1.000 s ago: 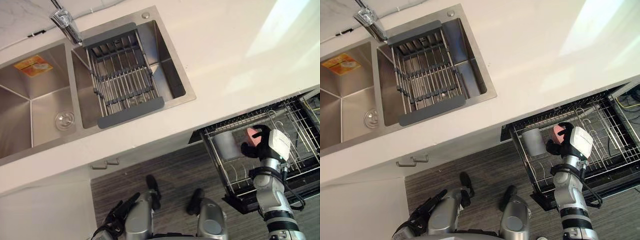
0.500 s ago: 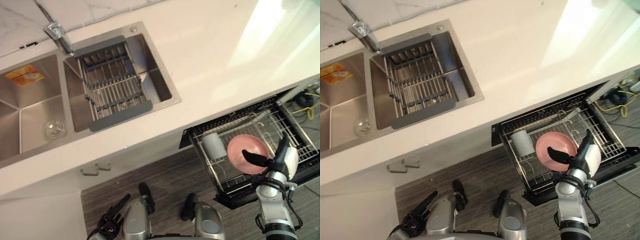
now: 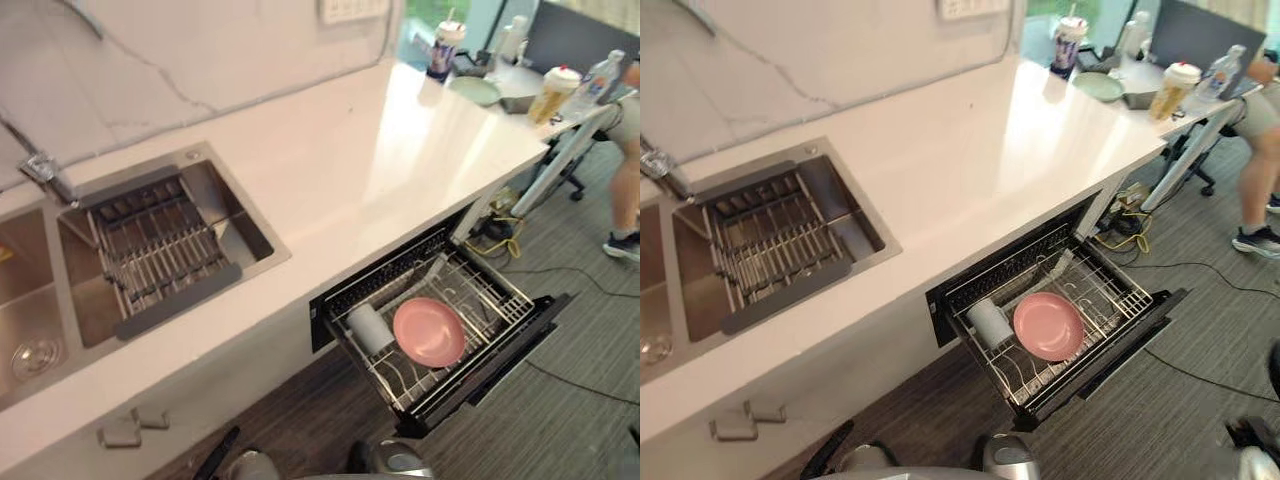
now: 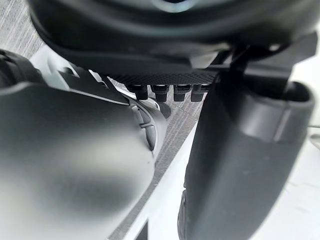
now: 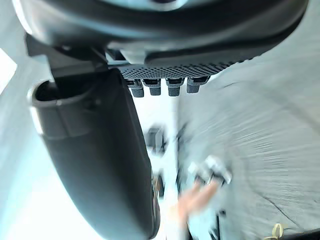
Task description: Walk over to the sink, pick up the cup, carry it to the dishwasher, place the cup inside the dishwasher, then close the dishwasher door
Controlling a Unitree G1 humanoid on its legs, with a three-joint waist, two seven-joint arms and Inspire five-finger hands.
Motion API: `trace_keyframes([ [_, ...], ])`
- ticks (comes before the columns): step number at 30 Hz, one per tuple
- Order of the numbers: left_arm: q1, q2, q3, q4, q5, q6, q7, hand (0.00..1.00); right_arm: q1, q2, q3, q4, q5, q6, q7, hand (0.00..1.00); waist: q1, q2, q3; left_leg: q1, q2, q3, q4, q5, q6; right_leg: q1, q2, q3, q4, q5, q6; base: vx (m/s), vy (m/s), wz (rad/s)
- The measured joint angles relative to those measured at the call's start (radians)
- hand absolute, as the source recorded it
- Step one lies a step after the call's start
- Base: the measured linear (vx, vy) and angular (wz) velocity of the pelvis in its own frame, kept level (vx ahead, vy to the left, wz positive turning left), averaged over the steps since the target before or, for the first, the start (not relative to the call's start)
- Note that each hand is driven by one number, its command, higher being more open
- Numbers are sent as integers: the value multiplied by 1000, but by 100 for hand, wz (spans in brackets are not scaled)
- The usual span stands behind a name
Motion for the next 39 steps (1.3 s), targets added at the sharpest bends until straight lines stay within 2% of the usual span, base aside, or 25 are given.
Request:
trace_keyframes([
  [2, 8, -8, 12, 14, 2, -10, 0, 100, 30, 47, -21, 46, 32, -11, 54, 100, -6, -1, -9, 24, 13, 37, 9, 0, -1, 29, 8, 4, -15, 2, -1, 64, -63, -10],
  [5, 10, -22, 39, 25, 51, -18, 0, 100, 58, 135, 14, 58, 125, -9, 181, 100, -1, 12, -36, 25, 28, 63, 29, -1, -1, 35, 12, 2, -19, 3, -1, 18, -30, -1],
  [8, 10, -31, 52, 23, 88, -22, -4, 100, 71, 215, 133, 60, 203, 12, 279, 100, 17, 16, -61, 23, 31, 95, 26, -2, -1, 35, 10, -15, -20, 3, 0, -30, 16, 18],
  [10, 9, -43, 52, 16, 112, -27, -6, 100, 63, 267, 287, 67, 244, 44, 338, 100, 38, 23, -75, 15, 30, 94, 26, -5, -3, 37, 7, -34, -20, 6, 5, -67, 36, 24],
  [11, 9, -47, 52, 11, 115, -29, -7, 100, 55, 262, 336, 82, 257, 55, 351, 100, 43, 23, -76, 14, 28, 92, 25, -5, -2, 38, 5, -38, -20, 4, 10, -72, 44, 22],
  [12, 9, -55, 51, 0, 119, -34, -7, 100, 31, 259, 396, 111, 258, 43, 341, 100, 60, 25, -76, 10, 20, 88, 22, -6, 0, 40, -2, -50, -18, 4, 13, -67, 50, 33],
  [13, 13, -63, 50, -14, 119, -40, -7, 100, 31, 257, 394, 124, 269, 41, 342, 100, 68, 26, -76, 4, 8, 78, 14, -3, 5, 43, -11, -68, -15, 4, 17, -57, 51, 39],
  [15, 21, -72, 39, -16, 119, -51, -6, 100, 33, 256, 420, 134, 266, 44, 345, 100, 66, 28, -75, 6, -19, 67, -17, 3, 16, 46, -29, -86, -10, 3, 20, -28, 61, 39],
  [16, 22, -77, 20, -16, 119, -59, -4, 100, 32, 248, 445, 142, 264, 30, 346, 100, 66, 28, -74, 7, -48, 53, -50, 19, 26, 45, -45, -104, 0, 1, 25, -20, 60, 40],
  [20, 31, -79, -41, -16, 119, -74, 1, 100, 28, 200, 515, 167, 268, 14, 347, 100, 74, 31, -73, 4, -106, -1, -118, 71, 40, 47, -78, -160, 23, -8, 34, -24, 33, 49],
  [22, 31, -84, -78, -18, 121, -97, 1, 100, 11, 174, 551, 193, 270, -2, 346, 100, 95, 37, -71, -6, -128, -42, -148, 97, 48, 50, -85, -198, 28, -12, 35, -34, -2, 49],
  [25, 32, -96, -86, -22, 120, -131, 0, 100, -25, 165, 557, 217, 272, -5, 347, 100, 116, 43, -68, -23, -144, -84, -166, 121, 55, 50, -92, -240, 40, -24, 40, -36, -21, 50],
  [28, 59, -113, -86, -44, 122, -156, 0, 100, -62, 154, 583, 227, 301, -9, 347, 100, 129, 62, -65, -38, -162, -138, -182, 145, 62, 61, -101, -293, 55, -36, 47, -28, -33, 53],
  [31, 91, -133, -85, -49, 150, -193, 5, 100, -109, 110, 587, 274, 307, -19, 341, 100, 163, 83, -68, -48, -175, -183, -181, 153, 67, 79, -105, -336, 58, -44, 53, -19, -22, 41],
  [36, 140, -144, -84, -48, 194, -240, 20, 100, -247, 61, 590, 406, 304, -17, 268, 100, 193, 88, -65, -63, -185, -231, -180, 164, 71, 93, -104, -377, 58, -47, 55, -20, -19, 27],
  [39, 143, -143, -84, -48, 212, -253, 2, 100, -342, 37, 594, 478, 281, -21, 184, 100, 222, 98, -59, -66, -188, -248, -176, 169, 75, 100, -104, -391, 61, -45, 51, -29, 0, 14],
])
